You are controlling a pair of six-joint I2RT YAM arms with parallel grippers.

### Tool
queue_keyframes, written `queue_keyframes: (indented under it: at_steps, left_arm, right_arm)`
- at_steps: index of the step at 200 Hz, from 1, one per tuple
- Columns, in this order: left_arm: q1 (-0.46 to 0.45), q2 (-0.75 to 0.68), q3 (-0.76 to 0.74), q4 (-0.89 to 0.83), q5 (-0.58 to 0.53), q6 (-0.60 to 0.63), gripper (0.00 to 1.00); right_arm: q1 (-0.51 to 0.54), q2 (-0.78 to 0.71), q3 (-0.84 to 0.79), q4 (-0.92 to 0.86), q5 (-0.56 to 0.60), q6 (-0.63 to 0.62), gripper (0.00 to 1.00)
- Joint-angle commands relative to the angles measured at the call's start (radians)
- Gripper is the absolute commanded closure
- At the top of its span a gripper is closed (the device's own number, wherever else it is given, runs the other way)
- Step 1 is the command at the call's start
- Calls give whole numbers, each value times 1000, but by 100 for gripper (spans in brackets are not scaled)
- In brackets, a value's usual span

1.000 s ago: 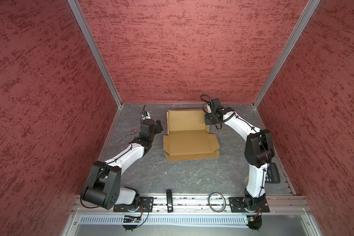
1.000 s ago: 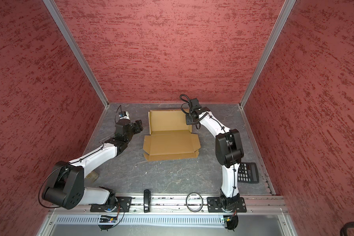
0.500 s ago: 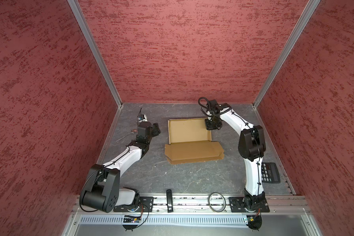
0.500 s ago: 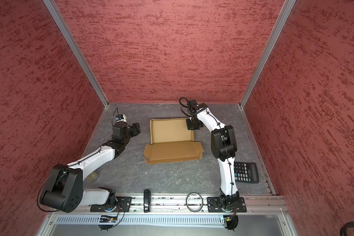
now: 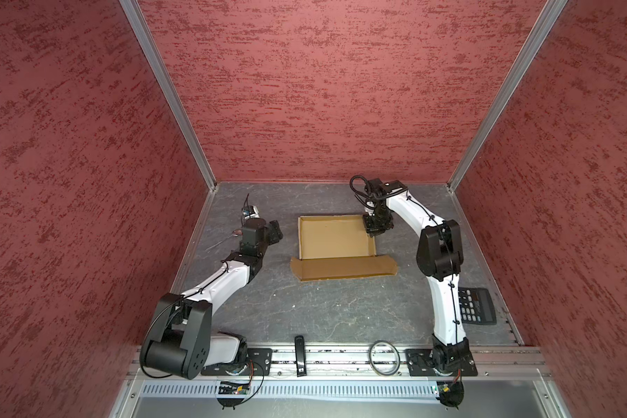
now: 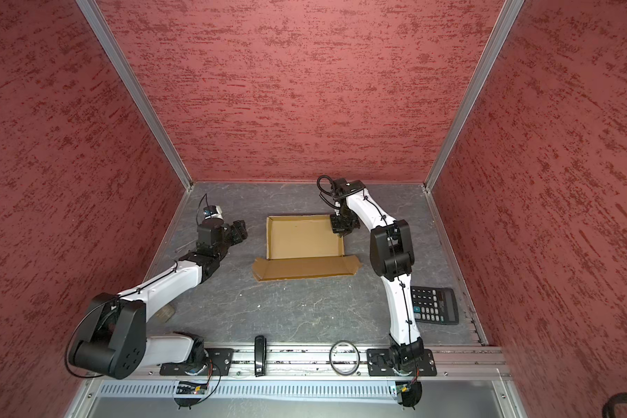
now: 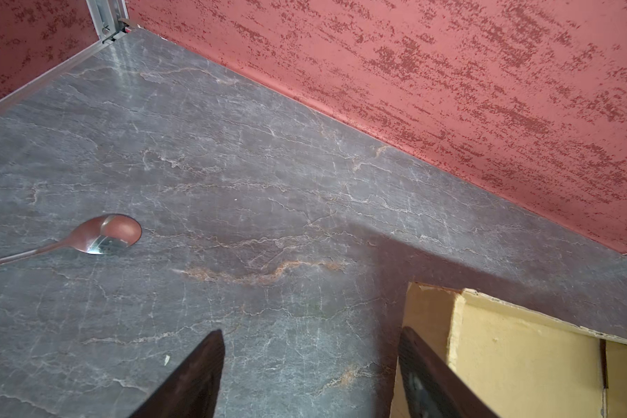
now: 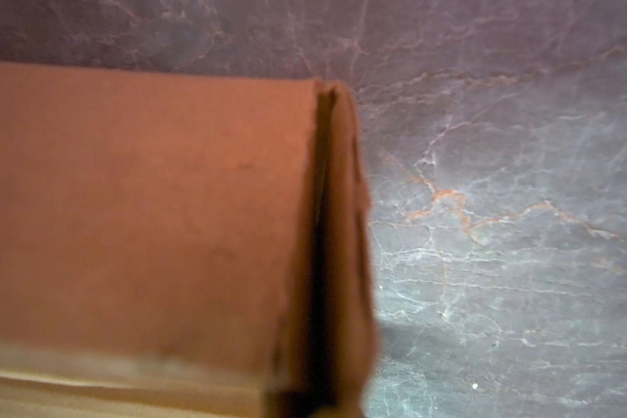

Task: Fold the paper box

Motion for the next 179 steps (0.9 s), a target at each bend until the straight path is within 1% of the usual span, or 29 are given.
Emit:
queue_keyframes:
  at_steps: [1, 33, 80, 126, 179]
  left_arm:
    - [10, -19, -11, 18, 5, -7, 24]
    - [12, -19, -15, 17, 8, -7, 24]
    - [15, -13, -15, 13, 15, -4, 24]
    - [14, -10, -15, 11, 18, -4, 24]
    - [14, -8, -4, 4, 22, -1, 24]
  right_arm:
    - [-7, 54, 30, -61, -5, 0, 93]
    - [-8, 90, 65, -86, 9, 14, 91]
    - [-11, 107, 70, -49, 5, 56, 86]
    - [-11, 102, 68, -28, -6, 71, 81]
    - [-10, 78, 68, -8, -11, 76, 71]
